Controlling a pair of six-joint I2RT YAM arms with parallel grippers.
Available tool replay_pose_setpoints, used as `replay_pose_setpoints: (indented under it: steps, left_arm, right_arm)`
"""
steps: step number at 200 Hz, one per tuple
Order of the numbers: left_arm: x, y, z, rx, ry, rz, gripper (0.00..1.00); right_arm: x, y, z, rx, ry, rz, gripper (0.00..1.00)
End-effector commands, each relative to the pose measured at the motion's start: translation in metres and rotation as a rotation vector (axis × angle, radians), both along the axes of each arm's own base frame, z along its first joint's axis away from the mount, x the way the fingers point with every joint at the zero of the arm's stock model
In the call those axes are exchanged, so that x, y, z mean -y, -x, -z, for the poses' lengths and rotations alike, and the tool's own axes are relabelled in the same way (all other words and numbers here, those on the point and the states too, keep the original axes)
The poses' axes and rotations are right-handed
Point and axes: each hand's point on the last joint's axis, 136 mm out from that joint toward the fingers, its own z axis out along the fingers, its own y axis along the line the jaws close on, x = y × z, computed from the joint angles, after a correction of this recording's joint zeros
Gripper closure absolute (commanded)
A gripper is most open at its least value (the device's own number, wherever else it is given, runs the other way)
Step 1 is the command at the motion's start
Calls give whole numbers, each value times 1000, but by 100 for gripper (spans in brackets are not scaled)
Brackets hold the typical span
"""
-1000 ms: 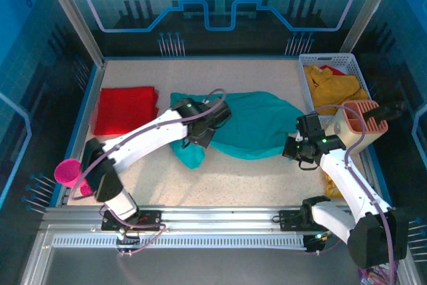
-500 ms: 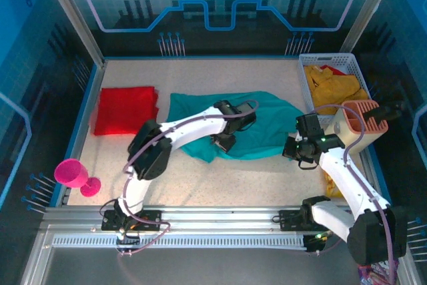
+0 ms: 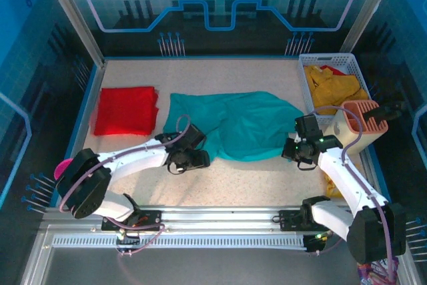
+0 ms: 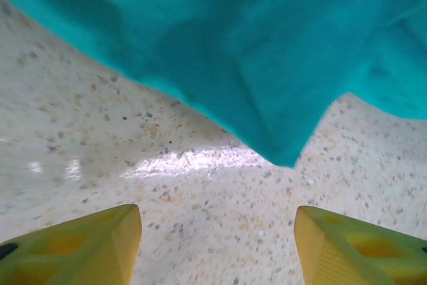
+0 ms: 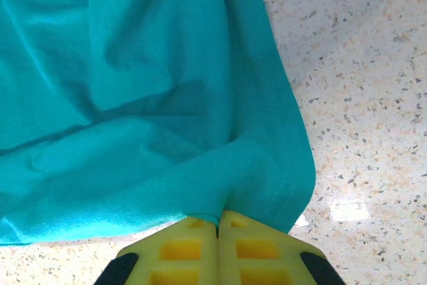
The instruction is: Fold and stack the t-shirts
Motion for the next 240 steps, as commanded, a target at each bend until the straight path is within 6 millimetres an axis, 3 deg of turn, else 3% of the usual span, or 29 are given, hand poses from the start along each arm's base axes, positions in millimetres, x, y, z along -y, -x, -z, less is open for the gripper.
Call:
replay_pose_setpoints:
  steps: [1, 34, 56, 111, 159, 189, 215, 240]
  left_arm:
    - [36, -33, -31, 96, 351, -280, 38]
    - [32, -46, -36, 172, 509, -451, 38]
    - [36, -50, -41, 188, 538, -473, 40]
    - [44, -46, -27, 161, 535, -494, 53]
    - [19, -26, -33, 172, 495, -519, 50]
    - [5, -14, -34, 157, 457, -519, 43]
    - [8, -13, -24, 135, 489, -541, 44]
    - [25, -18, -19, 99, 525, -523, 45]
  right_arm:
    - [-2, 3, 2, 3, -14, 2, 100]
    - [-3, 4, 1, 9, -25, 1, 100]
    - [-2, 5, 2, 7, -20, 0, 100]
    - [0, 5, 3, 7, -11, 11, 100]
    - [-2, 5, 0, 14, -20, 5, 100]
    - [-2, 5, 0, 17, -22, 7, 100]
    - [-1, 4, 3, 10, -17, 10, 100]
    - [-1, 4, 4, 7, -19, 11, 100]
